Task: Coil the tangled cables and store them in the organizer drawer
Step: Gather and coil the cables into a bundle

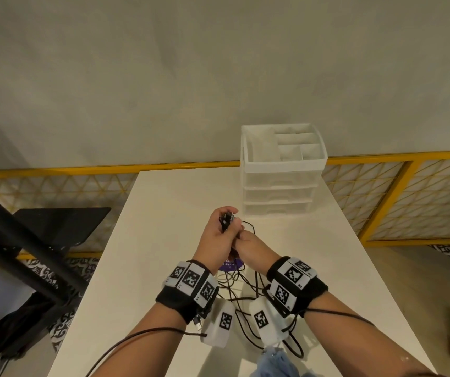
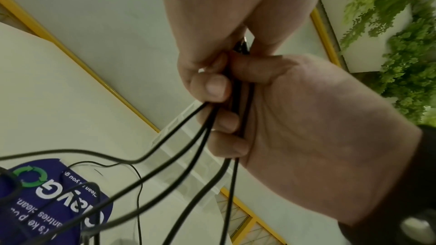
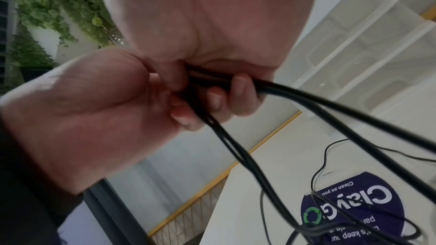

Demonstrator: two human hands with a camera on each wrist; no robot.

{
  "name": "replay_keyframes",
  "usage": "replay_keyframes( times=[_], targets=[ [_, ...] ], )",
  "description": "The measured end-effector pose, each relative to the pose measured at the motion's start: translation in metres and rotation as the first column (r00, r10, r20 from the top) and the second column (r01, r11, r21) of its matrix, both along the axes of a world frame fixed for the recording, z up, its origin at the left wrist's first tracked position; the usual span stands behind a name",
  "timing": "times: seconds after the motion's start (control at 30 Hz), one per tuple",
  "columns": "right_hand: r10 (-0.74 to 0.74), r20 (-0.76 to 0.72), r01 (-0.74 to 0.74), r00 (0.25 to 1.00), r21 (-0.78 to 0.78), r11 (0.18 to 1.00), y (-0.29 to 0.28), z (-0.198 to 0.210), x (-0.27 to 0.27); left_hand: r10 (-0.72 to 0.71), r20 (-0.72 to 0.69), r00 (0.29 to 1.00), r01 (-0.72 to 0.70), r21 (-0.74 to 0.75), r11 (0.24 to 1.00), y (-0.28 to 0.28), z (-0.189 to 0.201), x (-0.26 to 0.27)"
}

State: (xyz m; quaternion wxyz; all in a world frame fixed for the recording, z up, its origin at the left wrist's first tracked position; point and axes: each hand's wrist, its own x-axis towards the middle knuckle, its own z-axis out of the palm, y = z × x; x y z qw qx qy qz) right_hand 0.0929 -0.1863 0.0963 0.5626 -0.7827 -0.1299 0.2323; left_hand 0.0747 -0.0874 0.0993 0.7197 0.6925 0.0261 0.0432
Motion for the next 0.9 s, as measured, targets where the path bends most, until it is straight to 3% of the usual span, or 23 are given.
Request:
replay_keyframes(
  times=[0.3,0.47,0.57,0.6,0.67,0.77,0.83,0.9],
  targets=[
    [0.067,0.029,-0.068,0.997,0.043,0.997,0.002,0.003,-0.006,0.115,0.038,0.993,-0.112,-0.08,0.99,-0.002,0.001,0.004],
    [0.108,0.087,-0.106,0.99,-0.034,0.994,-0.005,-0.01,-0.006,0.234,0.067,0.97,-0.225,-0.118,0.967,0.012,0.004,0.01],
    [0.061,0.089,-0.062,0.994,0.01,0.998,-0.013,-0.017,-0.005,0.279,-0.01,0.96,-0.277,-0.155,0.948,0.021,-0.001,0.015],
    [0.038,0.126,-0.036,0.991,-0.02,0.999,-0.015,-0.019,-0.004,0.286,-0.048,0.957,-0.29,-0.132,0.948,0.023,-0.004,0.015],
    [0.037,0.221,-0.006,0.975,-0.139,0.99,-0.017,-0.02,0.001,0.336,-0.079,0.939,-0.333,0.052,0.942,0.027,-0.012,0.016],
    [0.109,0.281,-0.021,0.953,-0.3,0.954,-0.02,-0.016,0.006,0.412,0.101,0.906,-0.421,0.337,0.842,0.036,-0.017,0.015],
    [0.153,0.289,-0.038,0.945,-0.367,0.929,-0.022,-0.012,0.009,0.286,0.231,0.93,-0.359,0.41,0.838,0.034,-0.009,0.011],
    [0.186,0.307,-0.052,0.933,-0.398,0.916,-0.021,-0.008,0.01,0.043,0.156,0.987,-0.112,0.47,0.876,0.025,-0.005,0.006]
  ],
)
